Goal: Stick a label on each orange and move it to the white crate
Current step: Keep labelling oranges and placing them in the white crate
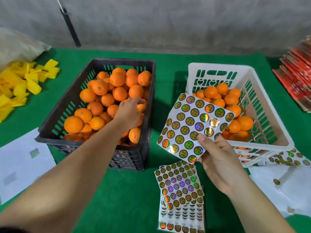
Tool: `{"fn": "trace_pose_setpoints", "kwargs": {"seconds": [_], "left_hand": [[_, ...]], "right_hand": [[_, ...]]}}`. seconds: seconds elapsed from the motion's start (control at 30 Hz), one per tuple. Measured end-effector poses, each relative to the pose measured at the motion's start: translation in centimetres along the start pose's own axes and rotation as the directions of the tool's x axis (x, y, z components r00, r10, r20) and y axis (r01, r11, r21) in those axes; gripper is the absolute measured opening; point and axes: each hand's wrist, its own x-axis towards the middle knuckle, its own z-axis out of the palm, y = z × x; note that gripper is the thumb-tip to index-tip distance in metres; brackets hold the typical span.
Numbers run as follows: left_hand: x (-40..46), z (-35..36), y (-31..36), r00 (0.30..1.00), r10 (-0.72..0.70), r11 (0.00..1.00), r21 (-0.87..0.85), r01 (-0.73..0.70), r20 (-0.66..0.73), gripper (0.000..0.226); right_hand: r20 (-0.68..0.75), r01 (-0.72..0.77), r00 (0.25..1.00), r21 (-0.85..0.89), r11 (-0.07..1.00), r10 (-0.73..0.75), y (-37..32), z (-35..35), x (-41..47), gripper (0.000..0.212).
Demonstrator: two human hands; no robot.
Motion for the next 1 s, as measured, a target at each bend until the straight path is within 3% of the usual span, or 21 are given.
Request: {"fn": "trace_pose_setpoints", "kwargs": {"seconds": [0.07, 0.13, 0.3, 0.43, 0.5, 0.6, 0.67, 0.7, 0.73, 0.8, 0.83, 0.87, 0.93, 1.0], "left_hand": [[1.1, 0.9, -0.4, 0.939, -0.046, 0.911, 0.400, -0.101, 0.342, 0.059], [1.3, 2.2, -0.3, 0.891, -0.087, 0.823, 0.536, -0.188, 0.446, 0.078], [2.1, 1.0, -1.0, 0.955, -0.128, 0.834, 0.550, -0.044, 0.269, 0.081], [0.9, 0.5, -2.3, 0.984, -0.067, 0.794, 0.606, -0.046, 0.162, 0.098], [0.2, 0.3, -2.6, 0.986, -0.096, 0.819, 0.574, 0.000, 0.137, 0.094], [-1.3, -1.5, -2.1, 0.978, -0.207, 0.946, 0.263, 0.189, 0.040, 0.081], [-3.0, -3.1, -0.7, 0.969, -0.243, 0.948, -0.224, 0.227, -0.046, 0.080], [-4.4, -3.6, 0.4, 0.973, -0.214, 0.848, -0.511, 0.139, -0.090, 0.080], [-6.2, -3.8, 1.8, 0.978, -0.182, 0.664, -0.747, 0.047, -0.100, 0.078], [-10.0, -3.3, 4.5, 0.999, -0.051, 0.213, -0.977, 0.023, 0.013, 0.088], [-11.8, -2.5, 5.5, 0.996, 0.033, 0.053, -0.996, 0.077, 0.079, 0.097], [-13.3, -1.6, 6.4, 0.987, 0.089, -0.007, -0.991, 0.136, 0.135, 0.107], [-15.6, -0.1, 7.9, 0.965, 0.203, 0.008, -0.985, 0.170, 0.168, 0.113], [-17.0, 1.2, 8.6, 0.947, 0.290, 0.026, -0.990, 0.138, 0.140, 0.095]], "right_hand": [[-0.013, -0.005, 1.000, 0.005, 1.000, 0.005, 0.1, 0.1, -0.1, 0.028], [0.011, 0.006, 1.000, 0.009, 1.000, -0.006, 0.3, 0.1, -0.4, 0.027], [0.029, 0.014, 0.999, 0.027, 1.000, -0.015, 0.3, -0.3, -0.9, 0.030], [-0.008, 0.006, 1.000, 0.048, 0.999, -0.006, 0.5, -0.6, -1.3, 0.027], [0.001, 0.004, 1.000, 0.029, 1.000, -0.004, 0.6, -0.8, -1.5, 0.029], [0.034, 0.003, 0.999, 0.013, 1.000, -0.003, 0.4, -1.5, -2.0, 0.033], [0.032, 0.005, 0.999, -0.008, 1.000, -0.005, 0.3, -2.0, -2.3, 0.035], [0.028, 0.007, 1.000, -0.019, 1.000, -0.006, 0.2, -2.2, -2.4, 0.038], [0.026, 0.006, 1.000, -0.025, 1.000, -0.005, 0.1, -2.4, -2.5, 0.040], [0.035, -0.003, 0.999, -0.026, 1.000, 0.004, 0.0, -2.7, -2.8, 0.044], [0.040, -0.012, 0.999, -0.026, 1.000, 0.013, 0.1, -2.9, -3.0, 0.047], [0.042, -0.021, 0.999, -0.034, 0.999, 0.023, 0.1, -3.1, -3.2, 0.049], [0.034, -0.027, 0.999, -0.060, 0.998, 0.029, 0.3, -3.4, -3.6, 0.049], [-0.022, -0.018, 1.000, -0.107, 0.994, 0.016, 0.4, -3.5, -3.9, 0.051]]}}
